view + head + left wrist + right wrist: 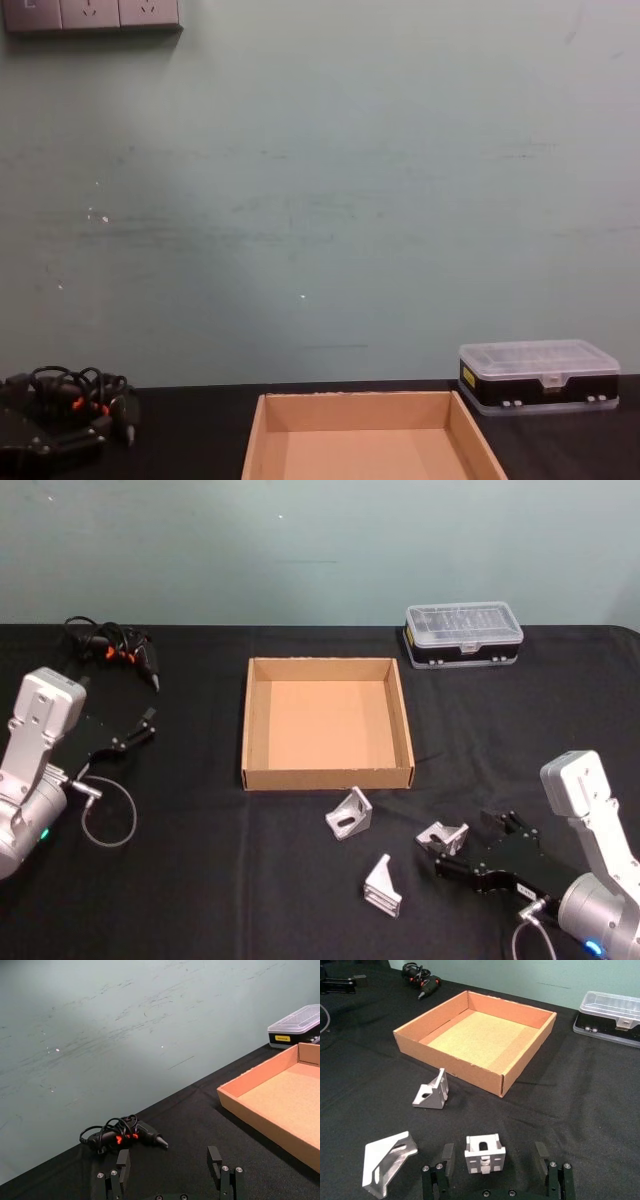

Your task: Use one hand to pick up the angle iron from the table and place it into the box.

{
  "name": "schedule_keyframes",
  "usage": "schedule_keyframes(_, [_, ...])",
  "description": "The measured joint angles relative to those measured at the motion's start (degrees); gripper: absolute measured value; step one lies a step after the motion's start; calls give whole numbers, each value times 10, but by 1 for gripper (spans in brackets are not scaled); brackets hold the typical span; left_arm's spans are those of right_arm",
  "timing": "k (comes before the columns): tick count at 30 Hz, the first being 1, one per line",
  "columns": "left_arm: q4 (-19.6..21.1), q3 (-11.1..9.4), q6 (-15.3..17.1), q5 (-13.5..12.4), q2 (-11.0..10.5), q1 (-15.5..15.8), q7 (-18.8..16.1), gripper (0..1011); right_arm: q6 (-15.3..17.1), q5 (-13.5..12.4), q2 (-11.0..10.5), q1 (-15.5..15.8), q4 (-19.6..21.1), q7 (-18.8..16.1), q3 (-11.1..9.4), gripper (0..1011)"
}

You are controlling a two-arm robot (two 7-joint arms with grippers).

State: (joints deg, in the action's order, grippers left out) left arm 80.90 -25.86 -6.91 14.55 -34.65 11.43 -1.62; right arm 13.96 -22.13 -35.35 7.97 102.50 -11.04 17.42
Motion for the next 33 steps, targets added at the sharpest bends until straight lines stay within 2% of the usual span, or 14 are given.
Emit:
schedule_keyframes(14, [0, 0, 0, 0, 0, 0, 0, 1011, 9, 17, 26, -7, -17, -12, -3, 1003])
schedule_keyframes(24, [0, 0, 0, 0, 0, 0, 0, 1011, 9, 17, 26, -7, -17, -12, -3, 1002])
schedule_keyframes(29, [0, 0, 0, 0, 0, 0, 0, 1011, 8, 15, 25, -7, -17, -12, -3, 927])
schedule_keyframes(33, [0, 0, 0, 0, 0, 0, 0, 1011, 8, 15, 25, -6, -16, -12, -3, 813])
